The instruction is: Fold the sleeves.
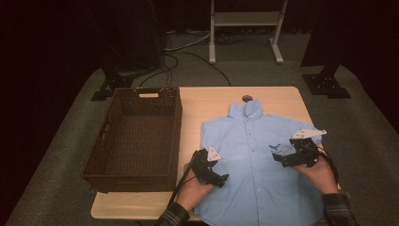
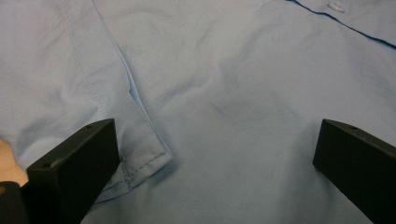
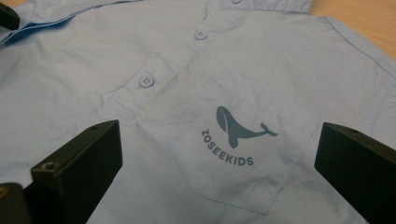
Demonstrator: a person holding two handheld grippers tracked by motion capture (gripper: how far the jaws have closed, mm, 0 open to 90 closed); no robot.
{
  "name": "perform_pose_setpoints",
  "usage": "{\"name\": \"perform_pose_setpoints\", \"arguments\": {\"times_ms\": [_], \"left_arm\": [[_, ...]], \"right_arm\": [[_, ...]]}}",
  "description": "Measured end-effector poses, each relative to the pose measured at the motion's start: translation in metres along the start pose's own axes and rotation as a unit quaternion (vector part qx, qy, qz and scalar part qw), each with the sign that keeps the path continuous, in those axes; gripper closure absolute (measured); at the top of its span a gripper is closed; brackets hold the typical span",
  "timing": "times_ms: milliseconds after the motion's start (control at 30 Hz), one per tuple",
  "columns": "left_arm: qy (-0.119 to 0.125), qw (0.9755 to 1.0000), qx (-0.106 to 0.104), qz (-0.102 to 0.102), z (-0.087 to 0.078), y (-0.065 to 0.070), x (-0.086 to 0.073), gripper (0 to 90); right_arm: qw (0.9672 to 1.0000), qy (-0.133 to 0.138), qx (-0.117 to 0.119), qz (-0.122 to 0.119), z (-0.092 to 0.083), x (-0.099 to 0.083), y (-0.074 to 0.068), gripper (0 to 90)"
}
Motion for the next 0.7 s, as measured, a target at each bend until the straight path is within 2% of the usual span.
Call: {"name": "perform_pose_setpoints", "arguments": {"times_ms": [200, 400, 700], "left_arm": [[0.000, 1.0000, -0.001, 0.000, -0.001, -0.001, -0.001, 0.0], [0.000, 1.0000, -0.001, 0.002, -0.001, -0.001, -0.001, 0.0], [0.000, 1.0000, -0.001, 0.002, -0.001, -0.001, -0.001, 0.0]], "right_arm": [[1.0000, 0.004, -0.005, 0.006, 0.000, 0.005, 0.011, 0.0], [0.9999, -0.004, -0.012, 0.011, -0.001, 0.008, 0.025, 0.0], [0.9996, 0.003, -0.023, 0.017, -0.005, 0.016, 0.045, 0.0]]}}
Point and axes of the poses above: each handheld gripper's, and its own axes: z roughly forward along the jaws, x roughly out of its top, y roughly to its right, the point moved 4 cm from there along z, roughly forward along the jaws, and after that the axes turned 3 degrees about z, right-handed, at the moved point
